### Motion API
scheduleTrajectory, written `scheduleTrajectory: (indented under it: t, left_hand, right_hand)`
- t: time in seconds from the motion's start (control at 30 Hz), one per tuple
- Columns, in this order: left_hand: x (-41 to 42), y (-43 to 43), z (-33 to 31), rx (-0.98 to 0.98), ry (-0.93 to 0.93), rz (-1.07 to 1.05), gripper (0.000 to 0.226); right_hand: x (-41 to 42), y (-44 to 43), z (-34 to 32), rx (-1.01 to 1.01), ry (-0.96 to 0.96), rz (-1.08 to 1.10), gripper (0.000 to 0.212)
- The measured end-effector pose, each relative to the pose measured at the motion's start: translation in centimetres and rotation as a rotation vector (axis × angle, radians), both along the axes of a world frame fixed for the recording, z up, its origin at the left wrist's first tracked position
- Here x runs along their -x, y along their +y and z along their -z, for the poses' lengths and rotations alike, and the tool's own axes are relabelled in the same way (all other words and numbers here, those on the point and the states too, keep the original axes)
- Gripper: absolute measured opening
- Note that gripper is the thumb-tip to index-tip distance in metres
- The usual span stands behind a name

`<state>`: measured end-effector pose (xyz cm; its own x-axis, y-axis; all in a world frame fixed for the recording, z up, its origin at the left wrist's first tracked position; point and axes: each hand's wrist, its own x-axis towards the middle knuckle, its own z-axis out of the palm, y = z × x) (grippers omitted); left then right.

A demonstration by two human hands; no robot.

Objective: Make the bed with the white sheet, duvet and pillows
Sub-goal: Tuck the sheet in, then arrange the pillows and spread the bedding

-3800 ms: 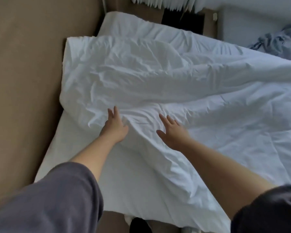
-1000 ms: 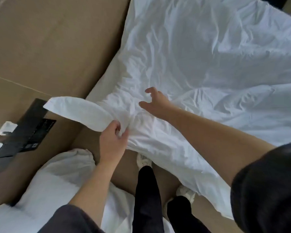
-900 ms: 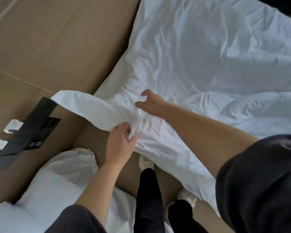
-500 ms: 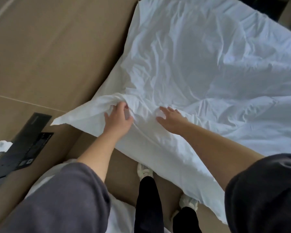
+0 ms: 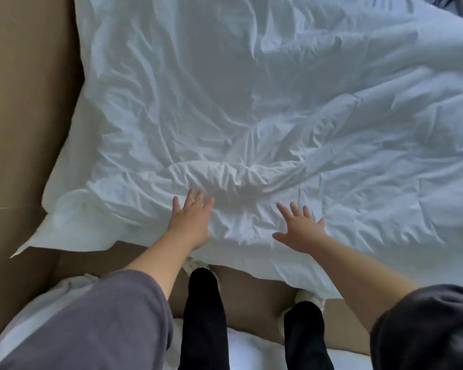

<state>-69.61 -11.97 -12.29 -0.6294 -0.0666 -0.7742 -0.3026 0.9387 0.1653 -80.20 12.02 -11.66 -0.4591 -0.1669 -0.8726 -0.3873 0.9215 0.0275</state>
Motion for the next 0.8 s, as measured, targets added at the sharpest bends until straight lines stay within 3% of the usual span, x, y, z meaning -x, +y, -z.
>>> scheduleTrajectory:
  t: [0.17, 0.4, 0.57, 0.8]
  left_hand:
    - [1.8, 10.5, 0.6, 0.009, -0.06, 0.129, 0.077]
    - [5.5, 28.0, 0.2, -0.054, -0.015, -0.002, 0.073]
    - [7.2, 38.7, -1.0, -0.114, -0.011, 0.024, 0.073]
    - [9.2, 45.4, -3.1, -0.129, -0.011, 0.117, 0.068]
  right_hand:
    - [0.2, 10.6, 1.2, -0.014, -0.021, 0.105, 0.082]
    - [1.4, 27.3, 0.9, 0.075, 0.029, 0.159, 0.08]
    - [2.9, 39.3, -0.9, 0.001, 0.04, 0.214, 0.079]
    - [2.3, 45.7, -1.8, 0.032, 0.048, 0.519, 0.08]
